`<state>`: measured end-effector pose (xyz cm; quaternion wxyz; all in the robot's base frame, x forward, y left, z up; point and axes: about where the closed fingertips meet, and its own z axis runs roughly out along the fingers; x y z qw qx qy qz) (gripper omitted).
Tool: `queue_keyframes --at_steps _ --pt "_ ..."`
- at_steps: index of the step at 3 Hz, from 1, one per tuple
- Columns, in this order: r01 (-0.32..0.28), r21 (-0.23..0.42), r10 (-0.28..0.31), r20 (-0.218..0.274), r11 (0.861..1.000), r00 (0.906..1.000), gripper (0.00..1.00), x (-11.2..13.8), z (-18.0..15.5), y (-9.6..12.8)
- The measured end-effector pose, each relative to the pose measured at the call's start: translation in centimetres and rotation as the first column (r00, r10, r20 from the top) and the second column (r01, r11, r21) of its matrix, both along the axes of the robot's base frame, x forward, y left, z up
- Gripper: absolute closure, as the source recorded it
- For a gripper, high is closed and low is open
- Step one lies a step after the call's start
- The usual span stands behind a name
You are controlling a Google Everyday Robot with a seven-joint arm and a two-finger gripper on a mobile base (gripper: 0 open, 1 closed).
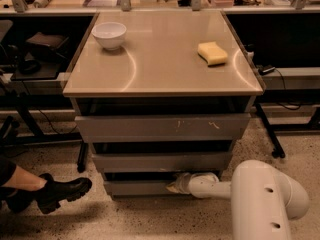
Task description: Open bottom drawer
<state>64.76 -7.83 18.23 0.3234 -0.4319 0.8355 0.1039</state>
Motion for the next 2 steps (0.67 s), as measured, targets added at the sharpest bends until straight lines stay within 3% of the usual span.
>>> queue_keyframes --at_steps 1,2 --pt "-0.029 -0.046 0.028 -0.020 0.999 0.9994 1.00 -3.32 0.20 -1.86" --pt "-0.029 -0.046 0.028 -0.020 0.999 0.9994 1.00 -3.32 0.20 -1.85"
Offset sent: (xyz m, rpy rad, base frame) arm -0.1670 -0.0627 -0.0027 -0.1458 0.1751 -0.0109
